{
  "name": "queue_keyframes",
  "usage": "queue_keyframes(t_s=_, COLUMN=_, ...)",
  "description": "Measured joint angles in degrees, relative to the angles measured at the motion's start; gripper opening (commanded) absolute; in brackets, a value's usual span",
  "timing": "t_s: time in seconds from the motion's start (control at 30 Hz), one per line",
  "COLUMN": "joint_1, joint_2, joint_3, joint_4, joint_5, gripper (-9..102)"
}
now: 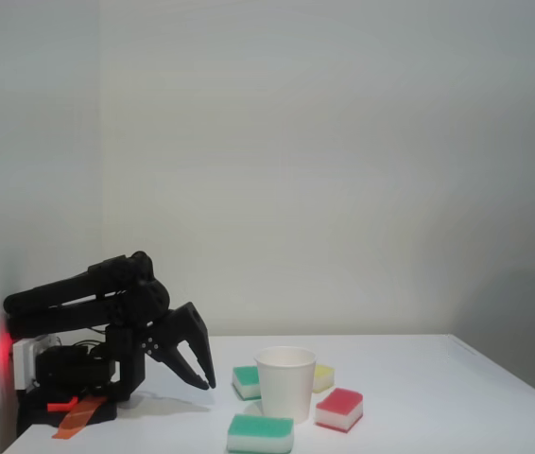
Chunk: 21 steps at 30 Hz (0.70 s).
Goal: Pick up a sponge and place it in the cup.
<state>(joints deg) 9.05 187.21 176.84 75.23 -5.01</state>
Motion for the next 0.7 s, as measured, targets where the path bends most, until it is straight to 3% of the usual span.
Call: queue_keyframes(t_s=0.7, joint_1=-2.11, joint_2=0.00, joint_3=0.09, joint_4=0.44, joint_5=1.76, gripper=2)
